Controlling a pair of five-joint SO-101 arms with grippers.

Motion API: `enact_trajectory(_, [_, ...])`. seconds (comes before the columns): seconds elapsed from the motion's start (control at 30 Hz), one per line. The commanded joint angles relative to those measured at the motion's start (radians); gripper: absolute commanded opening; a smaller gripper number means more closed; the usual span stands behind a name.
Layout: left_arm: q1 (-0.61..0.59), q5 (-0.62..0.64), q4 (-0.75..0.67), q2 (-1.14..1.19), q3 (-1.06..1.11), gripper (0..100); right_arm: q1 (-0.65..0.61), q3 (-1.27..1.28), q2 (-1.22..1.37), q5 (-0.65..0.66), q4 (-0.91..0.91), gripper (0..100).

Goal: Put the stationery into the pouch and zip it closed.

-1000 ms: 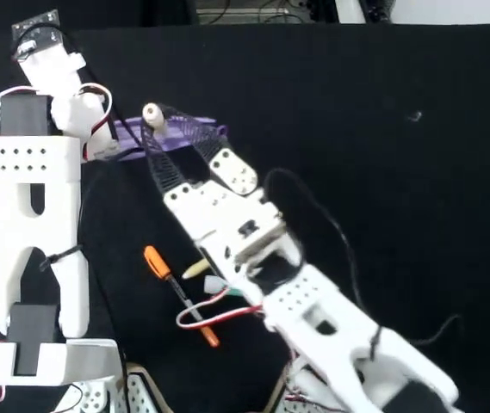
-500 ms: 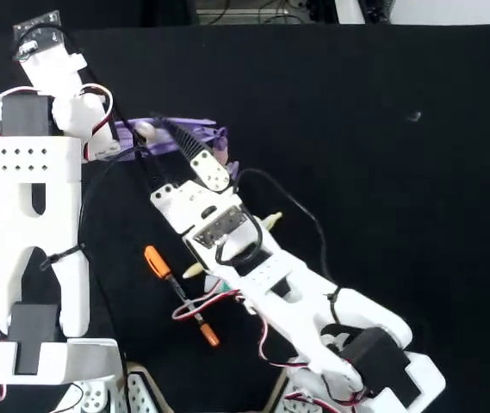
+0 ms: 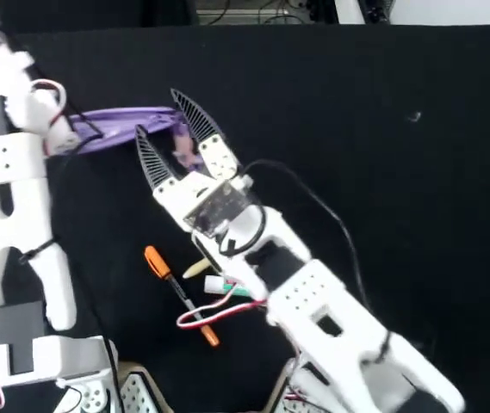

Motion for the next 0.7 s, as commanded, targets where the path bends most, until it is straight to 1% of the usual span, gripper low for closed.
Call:
enact_trajectory(0.0, [-0.108,0.003,-0.038,-0.026,-0.045,3,0.002,-0.173,-0.102,-0.103,0.367,20.5])
enact_trajectory(0.23, [-0.220,0.002,-0.049,-0.025,-0.048,3,-0.002,-0.298,-0.022,-0.190,0.790,20.5])
enact_trajectory(0.3, [-0.240,0.002,-0.063,-0.025,-0.044,3,-0.023,-0.311,0.025,-0.206,0.890,20.5])
enact_trajectory(0.4, [-0.266,0.002,-0.084,-0.023,-0.041,3,-0.086,-0.312,0.127,-0.207,0.973,20.4])
enact_trajectory(0.5, [-0.275,0.002,-0.084,-0.023,-0.041,3,-0.160,-0.329,0.246,-0.207,0.999,20.4])
enact_trajectory(0.57, [-0.277,0.002,-0.083,-0.023,-0.041,3,-0.198,-0.367,0.340,-0.207,1.023,20.4])
enact_trajectory(0.67, [-0.277,0.002,-0.083,-0.023,-0.041,3,-0.232,-0.470,0.492,-0.207,1.109,20.4])
